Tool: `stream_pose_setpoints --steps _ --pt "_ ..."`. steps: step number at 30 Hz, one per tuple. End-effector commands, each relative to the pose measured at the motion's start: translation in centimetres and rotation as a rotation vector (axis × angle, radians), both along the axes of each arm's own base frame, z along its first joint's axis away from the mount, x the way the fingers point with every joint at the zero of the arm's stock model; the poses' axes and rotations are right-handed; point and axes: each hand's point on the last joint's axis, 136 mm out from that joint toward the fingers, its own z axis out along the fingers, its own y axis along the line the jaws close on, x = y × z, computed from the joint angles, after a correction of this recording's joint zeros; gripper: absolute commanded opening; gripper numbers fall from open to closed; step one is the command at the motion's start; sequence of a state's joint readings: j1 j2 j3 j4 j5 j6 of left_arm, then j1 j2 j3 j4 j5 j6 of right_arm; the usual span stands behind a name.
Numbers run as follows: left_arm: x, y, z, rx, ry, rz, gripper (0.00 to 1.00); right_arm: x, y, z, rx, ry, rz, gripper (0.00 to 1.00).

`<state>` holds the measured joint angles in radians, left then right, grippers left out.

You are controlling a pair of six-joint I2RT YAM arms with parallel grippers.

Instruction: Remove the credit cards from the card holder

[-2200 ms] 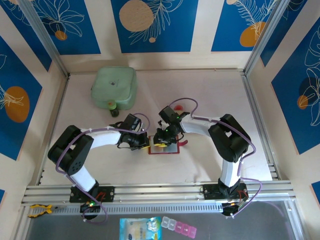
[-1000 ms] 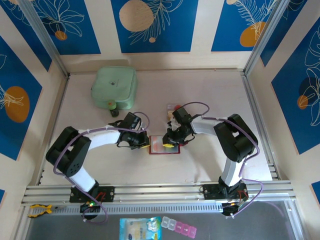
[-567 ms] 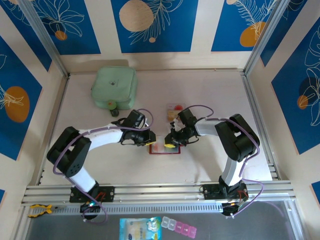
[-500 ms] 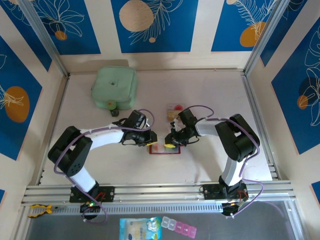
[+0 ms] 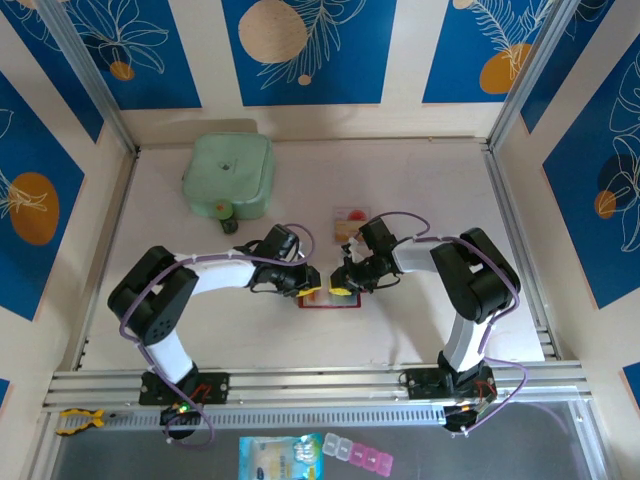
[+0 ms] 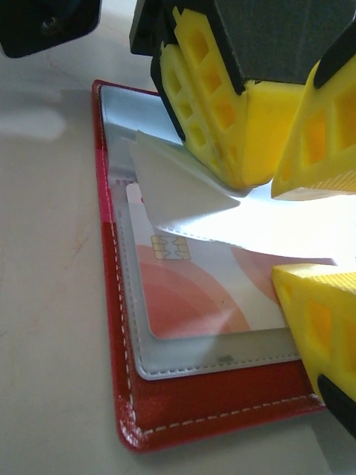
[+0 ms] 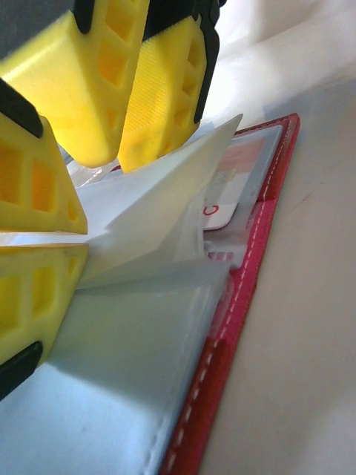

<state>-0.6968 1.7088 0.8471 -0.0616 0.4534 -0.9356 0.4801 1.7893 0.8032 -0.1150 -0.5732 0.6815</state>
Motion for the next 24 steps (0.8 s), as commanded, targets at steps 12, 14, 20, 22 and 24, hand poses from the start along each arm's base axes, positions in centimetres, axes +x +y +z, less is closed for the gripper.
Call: stream_pose_setpoints --steps 12,14,20,22,24 --pt "0.1 -1.3 0.6 -0.045 -0.001 -0.008 0.25 -0.8 -0.5 -0.6 -0.001 0.041 -0.007 0.12" --pt "0.1 -1.5 0.7 -0.048 -0.003 -0.014 0.24 -0.8 -0.3 -0.3 0.006 0.034 -0.004 0.12" --pt "0.2 -1.7 1.4 -0.057 -0.017 -0.016 0.23 -0.5 -0.1 1.5 0.024 -0.005 -0.006 0.13" --pt "0.3 -1.7 1.8 -0.059 -0.023 -0.017 0.24 -0.3 -0.2 2.3 0.025 -0.025 -0.011 0.14" --pt "0.4 -1.8 2.2 -0.061 -0.030 -0.018 0.24 -0.1 -0.3 3.0 0.022 -0.045 -0.013 0.14"
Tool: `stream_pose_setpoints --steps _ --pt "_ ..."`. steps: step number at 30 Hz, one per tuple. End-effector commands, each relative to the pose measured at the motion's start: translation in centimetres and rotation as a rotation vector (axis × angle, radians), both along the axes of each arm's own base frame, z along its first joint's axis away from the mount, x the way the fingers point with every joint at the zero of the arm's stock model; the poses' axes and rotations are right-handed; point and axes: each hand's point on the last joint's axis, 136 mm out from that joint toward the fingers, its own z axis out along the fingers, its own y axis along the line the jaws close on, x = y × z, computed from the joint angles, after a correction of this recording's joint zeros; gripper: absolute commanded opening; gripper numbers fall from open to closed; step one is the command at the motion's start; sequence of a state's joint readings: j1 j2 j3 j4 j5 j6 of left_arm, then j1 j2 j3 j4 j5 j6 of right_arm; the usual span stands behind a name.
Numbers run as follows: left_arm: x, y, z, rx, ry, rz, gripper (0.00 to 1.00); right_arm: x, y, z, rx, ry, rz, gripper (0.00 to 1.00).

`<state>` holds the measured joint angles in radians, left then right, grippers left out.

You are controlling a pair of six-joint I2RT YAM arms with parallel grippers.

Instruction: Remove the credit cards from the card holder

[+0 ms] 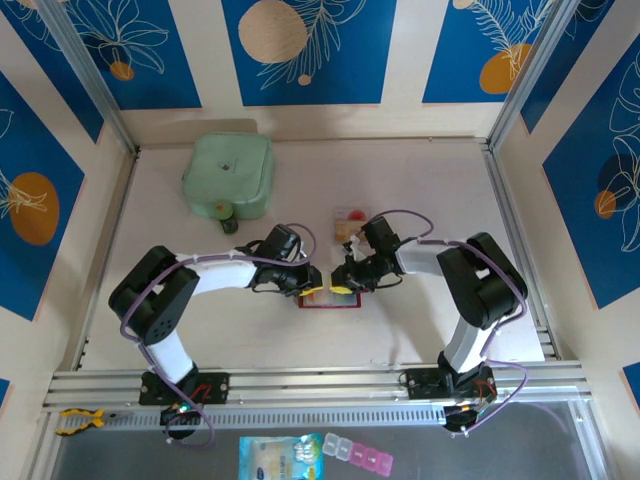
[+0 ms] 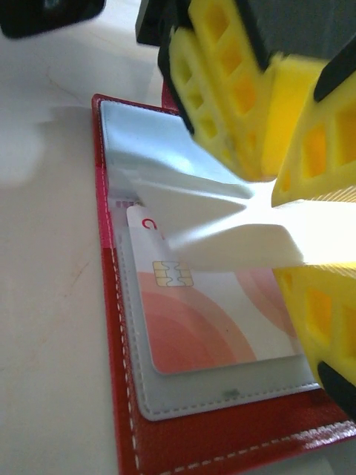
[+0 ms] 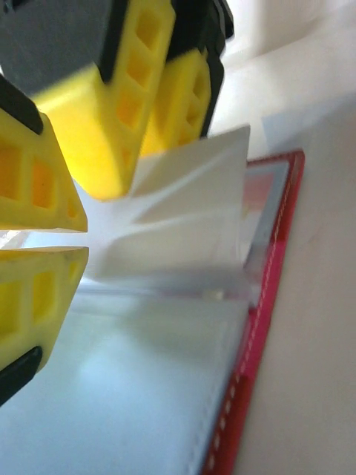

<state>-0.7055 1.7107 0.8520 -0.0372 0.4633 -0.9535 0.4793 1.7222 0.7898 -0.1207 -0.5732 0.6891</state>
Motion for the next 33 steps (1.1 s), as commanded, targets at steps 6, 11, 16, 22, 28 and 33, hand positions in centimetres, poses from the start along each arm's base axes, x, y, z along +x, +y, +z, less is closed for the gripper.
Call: stream_pose_setpoints --steps 6,11,16,22,28,33 --pt "0.4 -1.5 2.9 -0.044 -0.040 -0.029 0.26 0.2 -1.0 3.0 -0.009 -0.049 -0.028 0.14" --pt "0.1 -2.4 3.4 -0.049 -0.045 -0.048 0.26 0.7 -2.4 3.8 -0.031 -0.075 -0.068 0.15" --pt "0.1 -3.3 3.6 -0.055 -0.050 -0.064 0.25 1.1 -4.1 4.5 -0.063 -0.097 -0.117 0.14" --pt "0.3 -4.8 3.6 -0.061 -0.047 -0.088 0.25 1.4 -6.0 5.6 -0.064 -0.120 -0.167 0.14" --pt "0.7 -6.9 3.6 -0.077 -0.043 -0.121 0.28 1.4 -7.3 6.4 -0.067 -0.137 -0.193 0.15" --pt "0.9 -7.9 2.9 -0.073 -0.033 -0.143 0.34 1.4 -7.8 6.8 -0.066 -0.143 -0.206 0.18"
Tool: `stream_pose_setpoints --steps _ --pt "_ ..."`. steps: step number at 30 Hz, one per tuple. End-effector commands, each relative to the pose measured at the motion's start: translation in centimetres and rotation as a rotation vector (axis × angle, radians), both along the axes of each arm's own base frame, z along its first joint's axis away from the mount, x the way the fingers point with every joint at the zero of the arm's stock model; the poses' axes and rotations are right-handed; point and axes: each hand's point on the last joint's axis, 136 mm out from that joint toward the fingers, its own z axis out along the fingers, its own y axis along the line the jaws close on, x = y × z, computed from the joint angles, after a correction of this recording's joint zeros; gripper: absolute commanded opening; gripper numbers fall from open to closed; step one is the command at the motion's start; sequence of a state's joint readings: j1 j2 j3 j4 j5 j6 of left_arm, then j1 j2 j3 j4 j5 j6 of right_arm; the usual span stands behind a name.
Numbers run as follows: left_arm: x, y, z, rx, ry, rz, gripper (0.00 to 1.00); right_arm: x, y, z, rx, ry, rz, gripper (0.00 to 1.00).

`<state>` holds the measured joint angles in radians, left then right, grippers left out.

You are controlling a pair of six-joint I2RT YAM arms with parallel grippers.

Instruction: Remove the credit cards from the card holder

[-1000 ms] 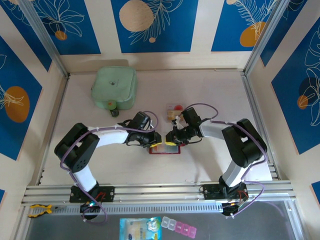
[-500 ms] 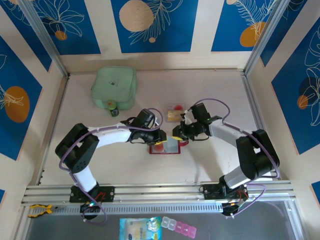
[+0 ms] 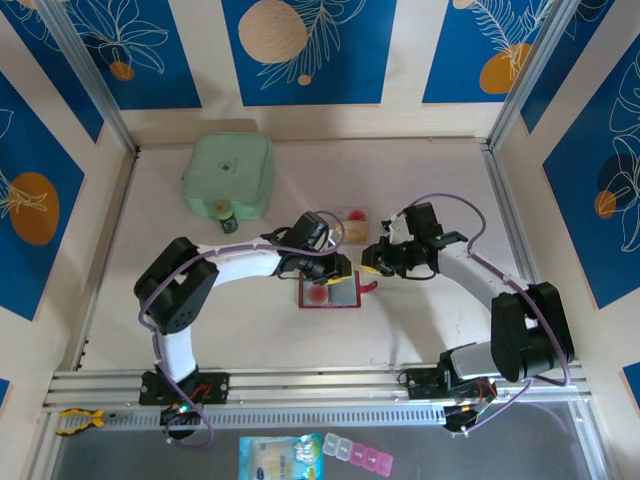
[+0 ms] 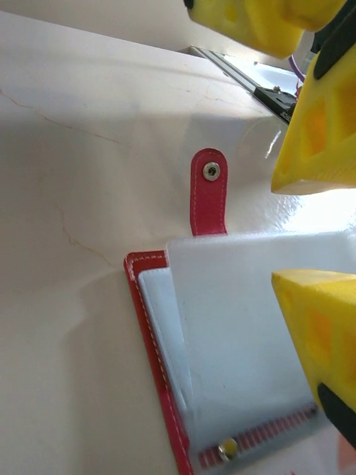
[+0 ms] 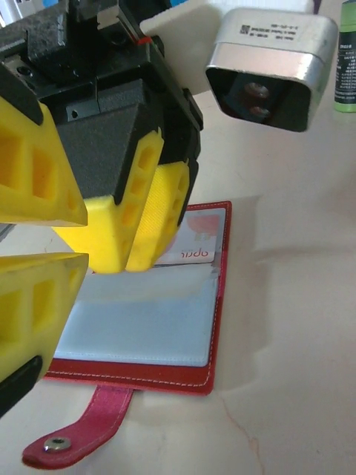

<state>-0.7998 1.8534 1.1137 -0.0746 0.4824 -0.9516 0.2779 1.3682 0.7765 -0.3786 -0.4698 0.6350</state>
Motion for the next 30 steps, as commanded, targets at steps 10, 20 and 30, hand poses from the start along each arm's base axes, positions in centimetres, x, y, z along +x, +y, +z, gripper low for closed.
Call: stream_pose_setpoints --steps 10,20,30 --pt "-0.5 -2.1 -2.6 0.004 0.057 -0.049 0.37 -1.0 -0.6 0.3 0.003 0.012 0.006 0.19" --pt "-0.2 -1.8 -3.9 0.012 0.052 -0.025 0.37 -0.9 -0.3 -0.1 0.017 0.030 0.012 0.19" --pt "1.1 -0.7 -0.4 -0.040 -0.019 0.008 0.37 -1.1 0.5 -0.2 0.013 0.037 0.023 0.18"
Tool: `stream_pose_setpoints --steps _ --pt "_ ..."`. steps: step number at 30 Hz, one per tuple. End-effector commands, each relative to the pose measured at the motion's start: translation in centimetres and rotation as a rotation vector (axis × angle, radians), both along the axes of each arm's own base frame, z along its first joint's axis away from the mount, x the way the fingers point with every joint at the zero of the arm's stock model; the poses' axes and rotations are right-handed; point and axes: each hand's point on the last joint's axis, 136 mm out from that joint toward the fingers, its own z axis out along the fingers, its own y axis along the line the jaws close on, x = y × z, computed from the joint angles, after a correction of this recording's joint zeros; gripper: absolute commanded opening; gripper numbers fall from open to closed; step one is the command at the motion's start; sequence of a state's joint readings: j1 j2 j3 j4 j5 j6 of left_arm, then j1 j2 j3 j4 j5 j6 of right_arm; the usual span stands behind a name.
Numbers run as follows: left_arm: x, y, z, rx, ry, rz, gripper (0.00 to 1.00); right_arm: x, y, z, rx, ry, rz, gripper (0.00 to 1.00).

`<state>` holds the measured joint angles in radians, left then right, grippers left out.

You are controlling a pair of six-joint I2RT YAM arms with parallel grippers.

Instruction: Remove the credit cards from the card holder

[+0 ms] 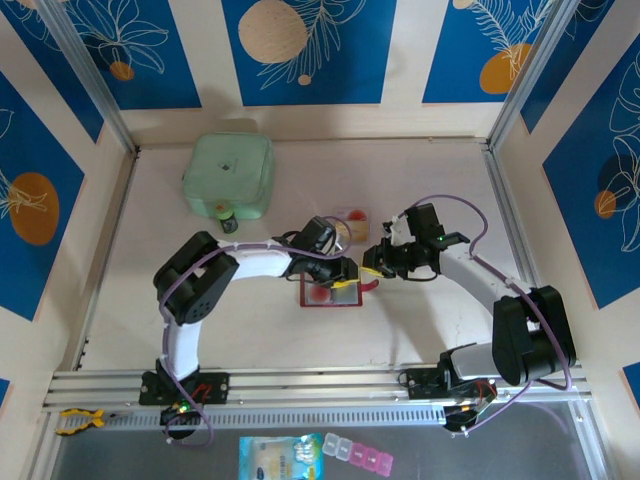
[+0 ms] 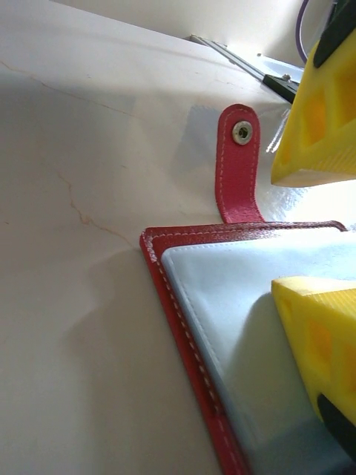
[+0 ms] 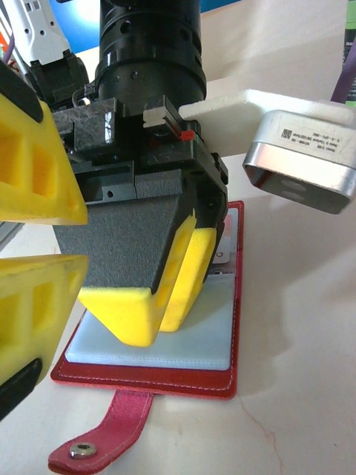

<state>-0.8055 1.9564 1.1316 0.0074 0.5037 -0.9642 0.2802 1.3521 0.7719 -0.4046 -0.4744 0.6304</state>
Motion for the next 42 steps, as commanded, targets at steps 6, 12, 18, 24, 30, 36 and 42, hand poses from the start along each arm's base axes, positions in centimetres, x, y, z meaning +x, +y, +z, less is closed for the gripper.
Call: stream_pose_setpoints --steps 6,12,18,24,30,36,42 --pt "1.0 3.2 2.8 -0.009 -0.066 0.047 0.36 -0.3 1.7 -0.5 0.000 0.033 0.040 0.19" --pt "1.0 6.2 2.3 0.012 -0.062 0.090 0.33 -0.3 3.6 -1.2 -0.017 0.050 0.082 0.18" --pt "0.7 9.3 1.5 0.044 -0.050 0.133 0.29 -0.3 5.6 -2.5 -0.051 0.084 0.135 0.18" --pt "0.1 11.2 0.8 0.081 -0.046 0.152 0.26 -0.3 7.3 -3.5 -0.076 0.105 0.176 0.18" --pt "-0.5 11.8 0.4 0.105 -0.038 0.141 0.21 -0.3 8.2 -4.3 -0.093 0.127 0.196 0.18" --pt "-1.1 12.4 -0.5 0.133 -0.018 0.132 0.14 -0.3 8.7 -4.8 -0.109 0.139 0.209 0.18" --pt "-1.5 12.7 -1.1 0.146 -0.006 0.135 0.11 -0.4 8.8 -5.5 -0.123 0.154 0.219 0.18"
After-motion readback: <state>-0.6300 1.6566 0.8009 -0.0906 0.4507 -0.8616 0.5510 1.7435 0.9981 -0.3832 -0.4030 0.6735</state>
